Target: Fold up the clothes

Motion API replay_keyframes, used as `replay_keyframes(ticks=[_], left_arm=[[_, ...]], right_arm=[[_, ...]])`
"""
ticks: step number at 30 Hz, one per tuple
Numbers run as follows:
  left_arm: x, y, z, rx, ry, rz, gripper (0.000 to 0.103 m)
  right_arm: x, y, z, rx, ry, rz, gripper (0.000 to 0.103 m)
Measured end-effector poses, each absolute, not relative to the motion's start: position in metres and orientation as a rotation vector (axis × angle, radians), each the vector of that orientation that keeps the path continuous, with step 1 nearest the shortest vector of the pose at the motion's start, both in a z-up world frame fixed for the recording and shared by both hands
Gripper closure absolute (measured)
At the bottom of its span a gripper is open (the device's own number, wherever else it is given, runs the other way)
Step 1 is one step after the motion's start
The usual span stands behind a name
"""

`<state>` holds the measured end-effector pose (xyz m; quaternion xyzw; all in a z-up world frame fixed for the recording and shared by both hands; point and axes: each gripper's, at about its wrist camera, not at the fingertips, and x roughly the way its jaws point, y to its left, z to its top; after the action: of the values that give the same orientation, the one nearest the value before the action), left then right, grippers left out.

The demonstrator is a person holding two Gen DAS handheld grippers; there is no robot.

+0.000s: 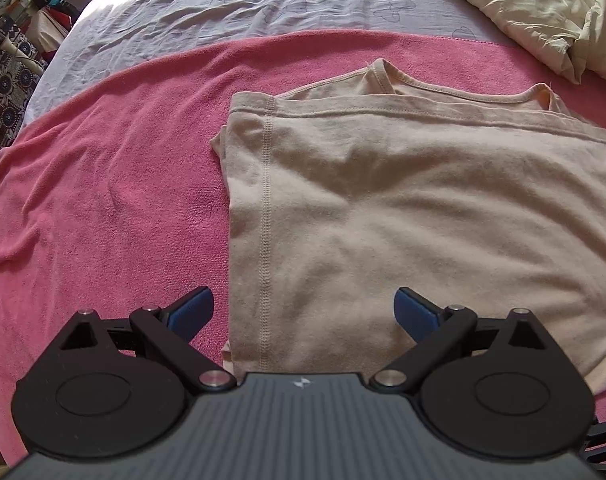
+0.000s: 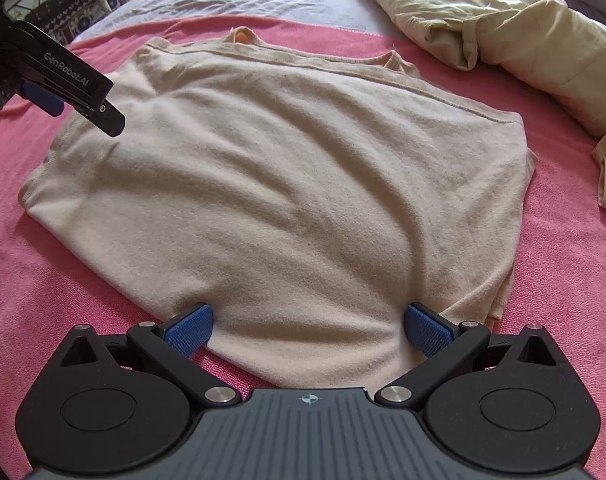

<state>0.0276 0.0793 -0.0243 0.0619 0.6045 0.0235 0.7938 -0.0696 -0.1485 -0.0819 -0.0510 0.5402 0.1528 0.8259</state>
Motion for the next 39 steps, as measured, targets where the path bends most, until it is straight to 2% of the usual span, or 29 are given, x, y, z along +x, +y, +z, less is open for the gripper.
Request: replay_keyframes(ticks=[6,11,16,19,20,21,26,30,31,32,34,36,39], left_arm=[[-0.040,0.113,-0.010,-0.157,1.189,0.016,0.006],[-0.072,0.117,-0.014,-0.148,1.169,0.013,0.011],[-0.067,0.087,-0.003,-0.040,1.068,-0.166,0.011],[-0.065,0.079,-0.019,-0.007,1.099,-0.161,0.011],[-0.064,0.077,-0.024,0.004,1.110,-0.159,0.011],[-0.064,0.074,-0.029,0.015,1.120,-0.157,0.011],[-0.066,0.070,-0.057,0.081,1.180,-0.110,0.009],[-0.076,0.080,-0.058,0.132,1.153,-0.101,0.008],[-0.076,0.082,-0.057,0.148,1.156,-0.080,0.008],[-0.076,0.085,-0.056,0.160,1.160,-0.056,0.007],[-0.073,0.094,-0.054,0.157,1.172,0.020,0.005],[-0.072,0.099,-0.047,0.158,1.163,0.069,0.007],[-0.072,0.095,-0.035,0.156,1.120,0.057,0.013]], right_arm=[[-0.071,-0.149,-0.082,-0.102,1.138,0.328,0.000],[-0.080,-0.160,-0.064,-0.006,1.128,0.302,0.005],[-0.107,-0.206,-0.045,0.175,1.122,0.180,0.009],[-0.116,-0.232,-0.045,0.288,1.140,0.103,0.032],[-0.116,-0.237,-0.045,0.317,1.137,0.089,0.047],[-0.114,-0.238,-0.043,0.316,1.127,0.089,0.056],[-0.098,-0.200,-0.042,0.148,1.079,0.235,0.062],[-0.101,-0.200,-0.064,0.074,1.129,0.227,0.083],[-0.105,-0.211,-0.064,0.104,1.135,0.204,0.084],[-0.109,-0.223,-0.063,0.152,1.147,0.174,0.094],[-0.118,-0.242,-0.055,0.226,1.142,0.137,0.095],[-0.127,-0.256,-0.051,0.271,1.140,0.093,0.080],[-0.138,-0.272,-0.056,0.391,1.140,0.056,0.079]])
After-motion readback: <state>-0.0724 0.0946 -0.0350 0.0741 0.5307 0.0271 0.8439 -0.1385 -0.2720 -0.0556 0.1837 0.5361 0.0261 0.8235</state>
